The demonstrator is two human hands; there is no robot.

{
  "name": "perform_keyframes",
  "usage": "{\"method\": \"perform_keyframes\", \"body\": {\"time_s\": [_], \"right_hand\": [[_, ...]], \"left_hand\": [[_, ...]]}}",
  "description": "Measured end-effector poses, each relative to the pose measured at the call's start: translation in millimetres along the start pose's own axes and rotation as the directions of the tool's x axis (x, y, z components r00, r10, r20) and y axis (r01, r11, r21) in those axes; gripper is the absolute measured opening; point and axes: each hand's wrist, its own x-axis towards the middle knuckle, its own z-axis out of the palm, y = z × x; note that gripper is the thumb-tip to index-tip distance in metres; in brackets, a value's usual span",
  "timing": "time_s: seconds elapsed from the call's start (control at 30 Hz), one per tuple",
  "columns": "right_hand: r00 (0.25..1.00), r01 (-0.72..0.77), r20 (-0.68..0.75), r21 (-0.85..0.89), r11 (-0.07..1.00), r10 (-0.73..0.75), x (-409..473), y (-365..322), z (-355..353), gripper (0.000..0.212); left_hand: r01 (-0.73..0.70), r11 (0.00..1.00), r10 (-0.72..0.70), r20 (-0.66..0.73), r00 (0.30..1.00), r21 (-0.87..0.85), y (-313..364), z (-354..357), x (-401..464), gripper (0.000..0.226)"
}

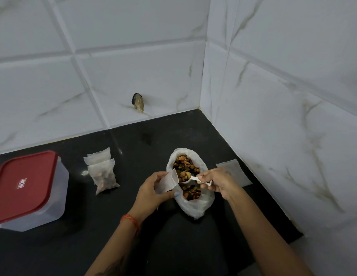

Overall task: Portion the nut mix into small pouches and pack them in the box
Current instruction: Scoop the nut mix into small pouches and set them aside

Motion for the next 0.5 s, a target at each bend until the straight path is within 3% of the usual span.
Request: {"method": "perform_keyframes", "body": {"time_s": [0.23, 0.5], "right_hand": [[0.999, 0.038, -0.02, 0.068, 0.997, -0.037, -15, -4, -12, 0.009], [0.962, 0.272, 0.002, 0.047, 0.961, -0.272, -59, -34, -3, 0.009]], "left_hand": [[-0.039, 0.996, 0.034, -0.063, 0.997, -0.077, 12, 2, 3, 0.066], [-0.038, 0.997, 0.034, -0.057, 0.998, -0.062, 21, 6, 10, 0.088]]}}
